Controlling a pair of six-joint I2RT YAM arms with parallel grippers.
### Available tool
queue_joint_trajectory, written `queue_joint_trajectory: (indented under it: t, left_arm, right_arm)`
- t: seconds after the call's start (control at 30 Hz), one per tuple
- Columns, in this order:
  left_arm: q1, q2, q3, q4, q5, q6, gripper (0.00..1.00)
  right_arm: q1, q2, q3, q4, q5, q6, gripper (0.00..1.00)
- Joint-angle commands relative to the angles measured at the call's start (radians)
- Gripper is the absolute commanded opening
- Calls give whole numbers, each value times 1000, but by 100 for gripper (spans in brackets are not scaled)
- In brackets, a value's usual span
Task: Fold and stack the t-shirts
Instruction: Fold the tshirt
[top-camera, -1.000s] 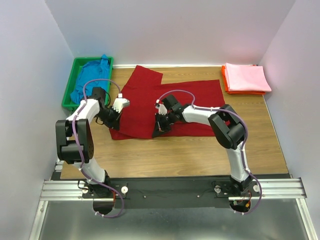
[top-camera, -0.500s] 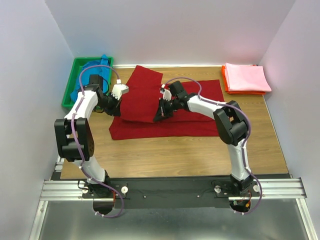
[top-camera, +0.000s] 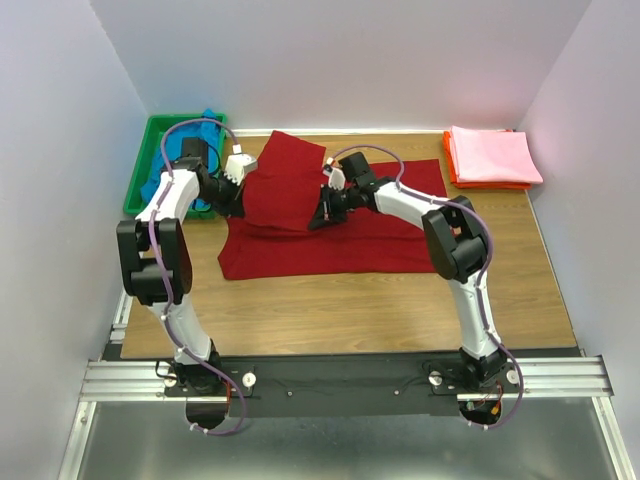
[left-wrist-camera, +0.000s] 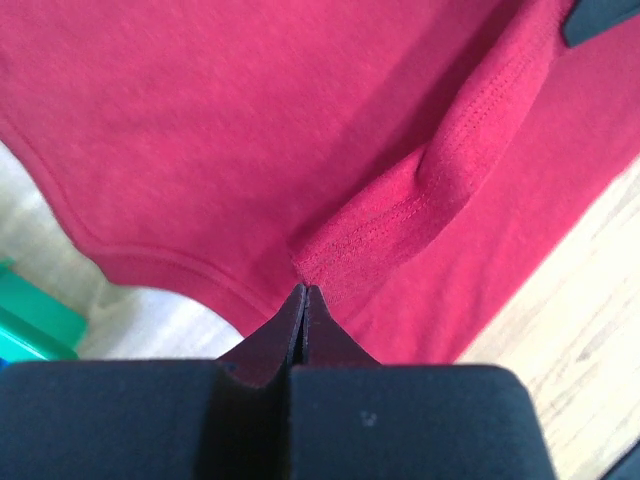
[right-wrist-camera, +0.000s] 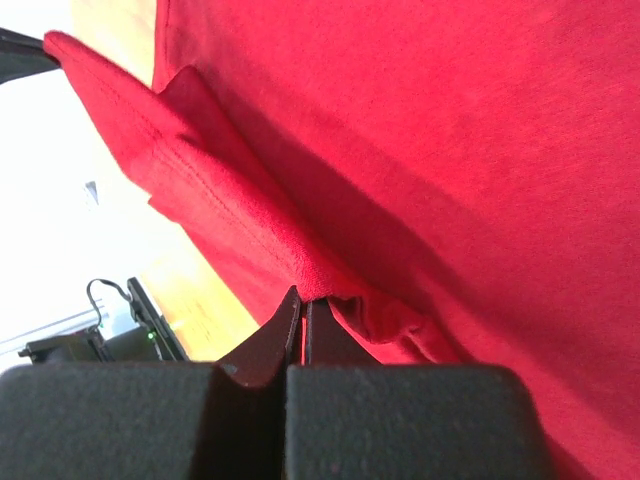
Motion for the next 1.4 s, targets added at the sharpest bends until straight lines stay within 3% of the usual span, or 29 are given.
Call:
queue_joint_trajectory:
  t: [0.0, 0.57, 0.63, 0.7, 0.73, 0.77, 0.87, 0.93, 1.07, 1.2, 1.37]
  left_arm:
    - [-6, 42, 55, 42, 45, -36, 0]
    - [-38, 189, 193, 105, 10, -88, 0]
    - [-36, 204, 209, 108, 1, -96, 2]
    - [-36, 206, 215, 119, -7, -109, 16]
    - [-35, 204, 215, 136, -8, -128, 19]
    - [-35, 192, 218, 144, -15, -138, 24]
    - [-15, 134, 220, 193, -28, -183, 32]
    - [2, 91, 195, 229, -25, -203, 35]
    - [-19, 14, 137, 196, 1, -130, 35]
    - [-88, -18, 15, 180, -33, -117, 35]
    - [-168, -21, -82, 228, -117, -158, 34]
  right_arm:
    - [-16, 34, 39, -16, 18, -18, 1]
    - [-42, 80, 88, -16, 39, -10, 1]
    - [-50, 75, 89, -16, 48, -5, 6]
    - [-65, 72, 94, -16, 47, -2, 18]
    - [-82, 65, 103, -17, 42, 1, 24]
    - [-95, 59, 106, -20, 44, -1, 36]
    - [-156, 5, 103, -31, 52, -21, 48]
    - [-197, -30, 88, -39, 56, -36, 50]
    - [-309, -127, 30, -108, 55, -186, 52]
    - [-326, -216, -7, -368, 160, -447, 49]
    - [-326, -342, -177, -499, 294, -683, 43]
